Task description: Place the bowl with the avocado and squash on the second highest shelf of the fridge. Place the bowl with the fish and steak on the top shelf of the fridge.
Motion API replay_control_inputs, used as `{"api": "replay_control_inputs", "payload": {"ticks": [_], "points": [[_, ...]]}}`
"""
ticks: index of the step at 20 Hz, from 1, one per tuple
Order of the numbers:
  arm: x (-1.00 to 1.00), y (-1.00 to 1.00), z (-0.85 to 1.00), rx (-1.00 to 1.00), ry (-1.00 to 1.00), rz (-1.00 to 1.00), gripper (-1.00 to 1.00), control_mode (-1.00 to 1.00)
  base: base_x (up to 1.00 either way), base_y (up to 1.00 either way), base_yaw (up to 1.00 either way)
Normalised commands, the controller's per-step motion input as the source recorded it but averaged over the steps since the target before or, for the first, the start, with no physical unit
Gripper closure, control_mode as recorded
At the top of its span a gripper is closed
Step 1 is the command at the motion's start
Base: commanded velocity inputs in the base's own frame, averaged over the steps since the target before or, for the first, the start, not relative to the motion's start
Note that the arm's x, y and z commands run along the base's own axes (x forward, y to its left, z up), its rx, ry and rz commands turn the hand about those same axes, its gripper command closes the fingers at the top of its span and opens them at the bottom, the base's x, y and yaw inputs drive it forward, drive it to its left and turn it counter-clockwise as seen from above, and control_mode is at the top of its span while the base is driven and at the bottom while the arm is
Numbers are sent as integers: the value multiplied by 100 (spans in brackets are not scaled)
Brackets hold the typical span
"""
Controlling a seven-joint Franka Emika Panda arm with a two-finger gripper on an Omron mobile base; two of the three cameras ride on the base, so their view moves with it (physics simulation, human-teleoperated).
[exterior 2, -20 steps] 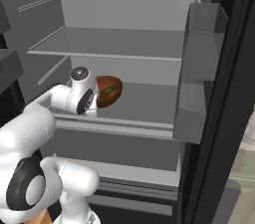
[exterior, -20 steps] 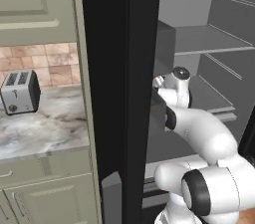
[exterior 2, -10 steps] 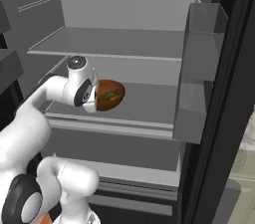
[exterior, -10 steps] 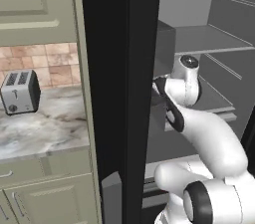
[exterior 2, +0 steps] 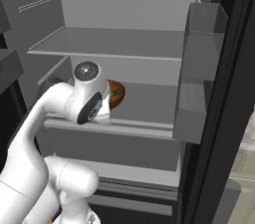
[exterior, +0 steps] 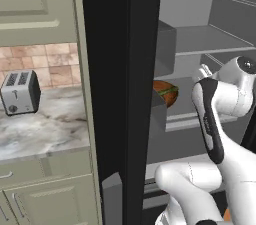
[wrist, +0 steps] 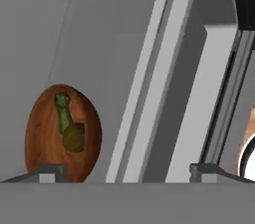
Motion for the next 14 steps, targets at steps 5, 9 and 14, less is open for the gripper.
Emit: {"api": "replay_control_inputs", "payload": {"ticks": [5,9,14], "points": [[-100,-9,3,-32,-6,42,-100,-100,0,0,0],[-100,53,14,-48,-11,16,-100,-100,0,0,0],[-27,25,6,-18,-6,0,-100,-100,0,0,0]]}}
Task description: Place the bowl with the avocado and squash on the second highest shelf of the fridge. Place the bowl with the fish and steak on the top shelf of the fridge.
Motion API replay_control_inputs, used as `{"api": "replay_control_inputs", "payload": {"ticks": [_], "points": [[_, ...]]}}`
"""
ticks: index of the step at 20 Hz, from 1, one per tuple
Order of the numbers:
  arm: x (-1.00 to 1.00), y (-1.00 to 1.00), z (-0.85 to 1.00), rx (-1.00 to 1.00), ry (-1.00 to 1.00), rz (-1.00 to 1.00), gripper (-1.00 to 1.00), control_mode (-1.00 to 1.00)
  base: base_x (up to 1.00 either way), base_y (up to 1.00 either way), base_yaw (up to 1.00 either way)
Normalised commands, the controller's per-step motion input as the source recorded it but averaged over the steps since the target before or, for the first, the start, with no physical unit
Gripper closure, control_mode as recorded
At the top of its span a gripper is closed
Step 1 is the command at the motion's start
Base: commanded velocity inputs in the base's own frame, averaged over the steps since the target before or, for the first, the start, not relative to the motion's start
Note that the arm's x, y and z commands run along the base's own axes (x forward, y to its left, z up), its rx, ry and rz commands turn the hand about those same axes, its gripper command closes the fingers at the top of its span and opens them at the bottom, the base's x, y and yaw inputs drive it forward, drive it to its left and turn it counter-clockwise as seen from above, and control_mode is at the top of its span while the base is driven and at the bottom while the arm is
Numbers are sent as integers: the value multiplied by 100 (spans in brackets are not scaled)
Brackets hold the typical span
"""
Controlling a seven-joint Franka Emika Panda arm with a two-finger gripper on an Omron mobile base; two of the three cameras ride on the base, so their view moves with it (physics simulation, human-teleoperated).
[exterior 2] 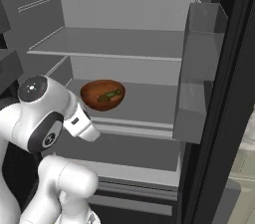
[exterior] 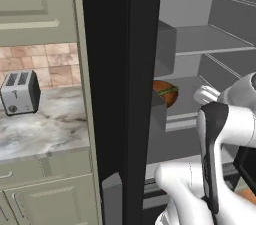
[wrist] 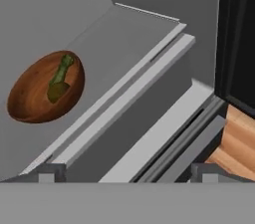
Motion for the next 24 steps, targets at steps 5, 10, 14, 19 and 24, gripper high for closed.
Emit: {"api": "replay_control_inputs", "payload": {"ticks": [5,10,14,19,24], "points": [[0,0,0,0,0,0,-100,100,-67,-16,3],[0,0,0,0,0,0,-100,100,-100,-65,1],[0,0,0,0,0,0,-100,100,-100,-97,-1],[0,0,0,0,0,0,-100,100,-91,-100,0],[0,0,0,0,0,0,-100,100,72,-100,0]]}}
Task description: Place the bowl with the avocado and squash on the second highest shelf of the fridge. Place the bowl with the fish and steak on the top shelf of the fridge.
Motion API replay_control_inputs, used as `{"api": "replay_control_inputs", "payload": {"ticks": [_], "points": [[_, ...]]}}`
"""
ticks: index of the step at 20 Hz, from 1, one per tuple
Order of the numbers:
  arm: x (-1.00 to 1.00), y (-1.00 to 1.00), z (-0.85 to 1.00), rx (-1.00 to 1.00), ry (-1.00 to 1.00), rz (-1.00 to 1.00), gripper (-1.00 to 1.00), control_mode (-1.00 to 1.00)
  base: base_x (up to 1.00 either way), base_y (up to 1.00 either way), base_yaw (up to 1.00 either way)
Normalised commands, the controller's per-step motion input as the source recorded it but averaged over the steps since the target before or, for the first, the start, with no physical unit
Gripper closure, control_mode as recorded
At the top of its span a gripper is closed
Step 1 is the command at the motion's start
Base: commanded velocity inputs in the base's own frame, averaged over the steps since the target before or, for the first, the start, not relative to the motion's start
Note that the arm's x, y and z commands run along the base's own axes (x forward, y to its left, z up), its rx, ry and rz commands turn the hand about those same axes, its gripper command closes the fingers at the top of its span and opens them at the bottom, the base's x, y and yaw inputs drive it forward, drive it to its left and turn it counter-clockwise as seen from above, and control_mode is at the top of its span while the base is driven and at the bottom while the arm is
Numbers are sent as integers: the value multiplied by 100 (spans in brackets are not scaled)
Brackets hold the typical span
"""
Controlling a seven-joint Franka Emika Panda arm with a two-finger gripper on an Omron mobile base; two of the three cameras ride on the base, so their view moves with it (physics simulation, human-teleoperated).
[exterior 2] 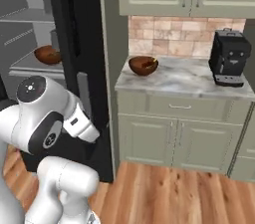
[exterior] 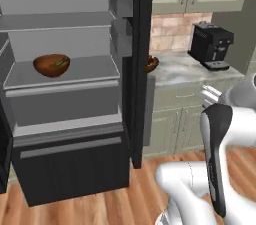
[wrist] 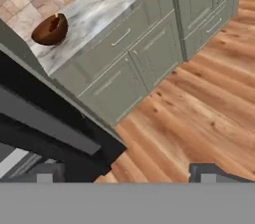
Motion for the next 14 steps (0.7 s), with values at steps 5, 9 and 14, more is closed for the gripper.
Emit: {"api": "replay_control_inputs", "payload": {"ticks": [5,9,14], "points": [[0,0,0,0,0,0,-100,100,100,-100,6],[0,0,0,0,0,0,-100,100,100,-28,26],[0,0,0,0,0,0,-100,100,100,2,28]]}}
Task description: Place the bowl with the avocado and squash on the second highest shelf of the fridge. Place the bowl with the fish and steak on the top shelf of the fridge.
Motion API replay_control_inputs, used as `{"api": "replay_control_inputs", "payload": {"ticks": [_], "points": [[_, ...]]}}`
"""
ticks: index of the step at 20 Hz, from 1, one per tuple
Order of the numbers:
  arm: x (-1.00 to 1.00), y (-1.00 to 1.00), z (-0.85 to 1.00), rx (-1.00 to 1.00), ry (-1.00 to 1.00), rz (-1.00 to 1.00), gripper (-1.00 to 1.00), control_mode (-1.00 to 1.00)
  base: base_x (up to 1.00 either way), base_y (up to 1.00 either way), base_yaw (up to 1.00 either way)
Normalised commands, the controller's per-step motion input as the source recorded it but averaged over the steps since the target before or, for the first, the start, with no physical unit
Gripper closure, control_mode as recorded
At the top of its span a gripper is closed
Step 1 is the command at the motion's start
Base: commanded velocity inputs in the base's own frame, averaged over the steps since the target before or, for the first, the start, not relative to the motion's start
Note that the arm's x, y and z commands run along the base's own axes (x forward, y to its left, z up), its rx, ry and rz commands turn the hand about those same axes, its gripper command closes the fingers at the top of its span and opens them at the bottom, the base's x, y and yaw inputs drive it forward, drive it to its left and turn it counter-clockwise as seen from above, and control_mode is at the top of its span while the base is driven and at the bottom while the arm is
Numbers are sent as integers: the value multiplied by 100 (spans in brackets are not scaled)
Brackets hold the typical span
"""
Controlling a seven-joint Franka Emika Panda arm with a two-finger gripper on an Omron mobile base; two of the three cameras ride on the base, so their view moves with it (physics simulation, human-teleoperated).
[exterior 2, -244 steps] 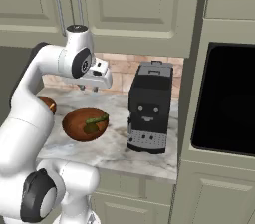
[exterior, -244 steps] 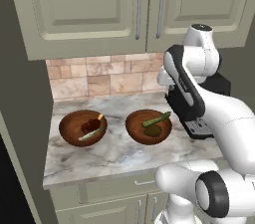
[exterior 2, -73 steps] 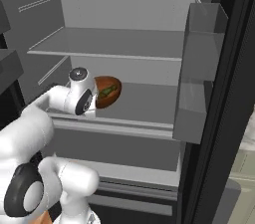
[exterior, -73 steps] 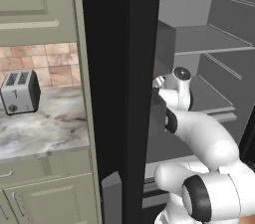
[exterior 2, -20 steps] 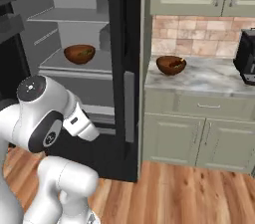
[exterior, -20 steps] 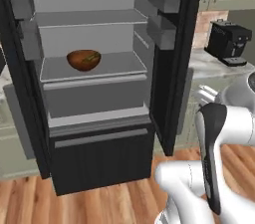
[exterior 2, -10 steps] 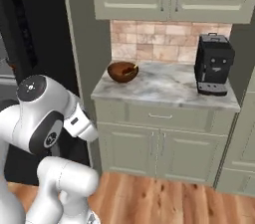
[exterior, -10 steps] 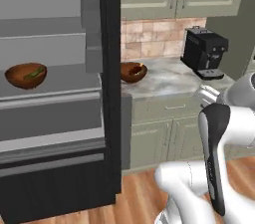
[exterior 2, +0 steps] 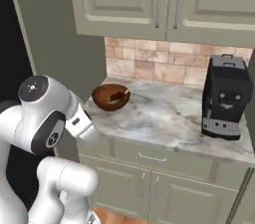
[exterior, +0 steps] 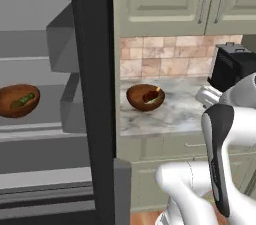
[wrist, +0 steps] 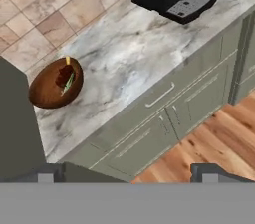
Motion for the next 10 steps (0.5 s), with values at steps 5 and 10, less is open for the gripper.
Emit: {"api": "replay_control_inputs", "payload": {"ticks": [5,10], "points": [[0,0,0,0,0,0,-100,100,89,-2,9],[50,2,-17,0,11,3,-100,-100,24,0,2]]}}
